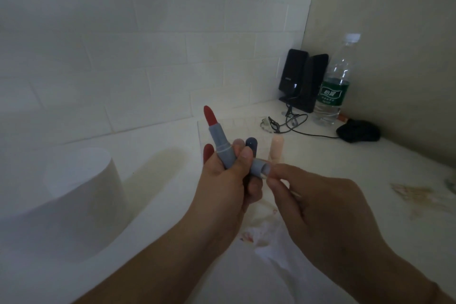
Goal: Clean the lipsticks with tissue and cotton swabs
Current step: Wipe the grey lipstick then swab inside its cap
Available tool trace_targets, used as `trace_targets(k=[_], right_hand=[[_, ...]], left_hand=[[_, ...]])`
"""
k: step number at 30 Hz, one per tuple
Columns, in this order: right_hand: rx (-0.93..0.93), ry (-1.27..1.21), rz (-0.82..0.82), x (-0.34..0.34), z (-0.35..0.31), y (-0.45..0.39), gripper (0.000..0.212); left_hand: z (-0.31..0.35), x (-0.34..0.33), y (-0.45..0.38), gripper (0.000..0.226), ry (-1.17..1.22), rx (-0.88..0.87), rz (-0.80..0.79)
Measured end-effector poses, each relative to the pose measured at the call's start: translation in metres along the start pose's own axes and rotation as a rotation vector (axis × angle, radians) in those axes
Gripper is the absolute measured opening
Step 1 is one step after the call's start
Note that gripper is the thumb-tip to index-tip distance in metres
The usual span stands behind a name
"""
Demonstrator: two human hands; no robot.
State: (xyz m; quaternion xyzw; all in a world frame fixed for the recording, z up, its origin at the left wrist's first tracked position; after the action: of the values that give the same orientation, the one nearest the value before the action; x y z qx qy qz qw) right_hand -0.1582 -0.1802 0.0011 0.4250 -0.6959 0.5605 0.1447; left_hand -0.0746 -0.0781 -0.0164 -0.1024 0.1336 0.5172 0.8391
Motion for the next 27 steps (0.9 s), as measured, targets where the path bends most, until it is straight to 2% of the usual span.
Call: trace_targets(k=[3,6,12,16,20,24,27], right_hand=[[-0.024,-0.028,-0.010,0.002,0.004,-0.003,0.025],[-0.078,0.055,0.043,0.006,0.004,-0.006,0.019],[0.068,0.090,0.071,-0.004,-0.002,0.002,0.030],[0.030,0.103,0.059,0.004,0.000,-0.002,0.029],[-0.023,0.123,0.088,-0.004,0.006,0.001,0.012],[0.000,-0.068,0.062,-0.006,-0.002,0.002,0.013],[0.001,-0.138,0.122,0.006,-0.002,-0.004,0.009]], left_hand=[[0.000,0.000,0.000,0.011,-0.042,-0.011,-0.001],[-0.003,-0.002,-0.001,0.008,-0.078,-0.004,-0.019],[-0.006,0.001,-0.002,0.006,-0.099,-0.035,-0.009],[-0.002,0.000,0.001,0.013,-0.181,-0.119,-0.035],[0.002,-0.001,0.002,0.016,-0.187,-0.157,-0.028],[0.003,0.004,0.002,0.020,-0.145,-0.175,0.004],[0.003,0.002,0.002,0.021,-0.207,-0.186,-0.020]])
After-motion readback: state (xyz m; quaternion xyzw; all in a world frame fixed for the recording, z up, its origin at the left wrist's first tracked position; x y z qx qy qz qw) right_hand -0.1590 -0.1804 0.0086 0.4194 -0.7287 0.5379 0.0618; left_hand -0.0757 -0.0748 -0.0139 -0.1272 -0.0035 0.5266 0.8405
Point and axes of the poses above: each hand's wrist, its own y-axis away from the middle knuckle, its own x-axis out of the back of the hand, z = x × y, the point moved 2 cm from there along -y, towards the middle knuckle, and after that the axes turned 13 degrees about -y, right-handed, at the moved point
